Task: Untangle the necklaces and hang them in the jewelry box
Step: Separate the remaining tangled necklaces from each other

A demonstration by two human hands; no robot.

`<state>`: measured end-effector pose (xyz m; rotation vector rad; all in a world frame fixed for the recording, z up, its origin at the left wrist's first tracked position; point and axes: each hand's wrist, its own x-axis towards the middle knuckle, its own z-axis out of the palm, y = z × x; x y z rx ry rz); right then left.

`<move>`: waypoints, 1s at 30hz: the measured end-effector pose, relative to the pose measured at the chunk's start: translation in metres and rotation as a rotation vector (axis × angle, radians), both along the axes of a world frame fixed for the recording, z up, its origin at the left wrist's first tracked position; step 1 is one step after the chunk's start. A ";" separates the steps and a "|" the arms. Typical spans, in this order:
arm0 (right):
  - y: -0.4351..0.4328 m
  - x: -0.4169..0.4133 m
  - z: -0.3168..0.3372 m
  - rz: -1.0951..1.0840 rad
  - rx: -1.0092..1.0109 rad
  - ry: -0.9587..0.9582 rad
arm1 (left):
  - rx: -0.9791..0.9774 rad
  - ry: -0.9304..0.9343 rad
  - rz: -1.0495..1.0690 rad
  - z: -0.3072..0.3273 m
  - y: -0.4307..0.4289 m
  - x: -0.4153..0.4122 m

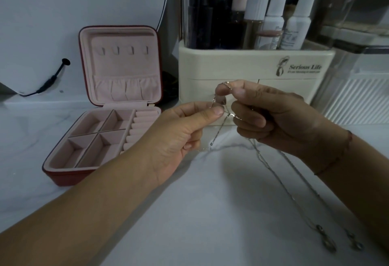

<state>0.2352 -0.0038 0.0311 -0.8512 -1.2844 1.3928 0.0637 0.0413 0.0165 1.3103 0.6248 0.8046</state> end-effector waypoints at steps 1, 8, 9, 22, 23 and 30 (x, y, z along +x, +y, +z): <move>0.000 0.000 0.000 0.002 -0.005 -0.001 | -0.010 -0.014 0.004 0.000 0.000 0.000; 0.000 0.000 0.001 -0.004 -0.034 0.043 | -0.064 -0.046 -0.042 -0.004 0.008 0.000; 0.000 0.000 0.002 -0.006 -0.049 0.072 | -0.059 -0.041 -0.042 -0.005 0.008 0.000; -0.002 0.003 -0.001 0.277 0.013 0.152 | -0.146 0.065 0.092 -0.010 0.005 0.006; -0.002 0.003 -0.001 0.293 0.011 0.140 | -0.139 0.081 0.102 -0.010 0.005 0.006; -0.001 0.002 -0.002 0.218 0.004 0.103 | 0.043 0.234 0.108 -0.014 0.003 0.005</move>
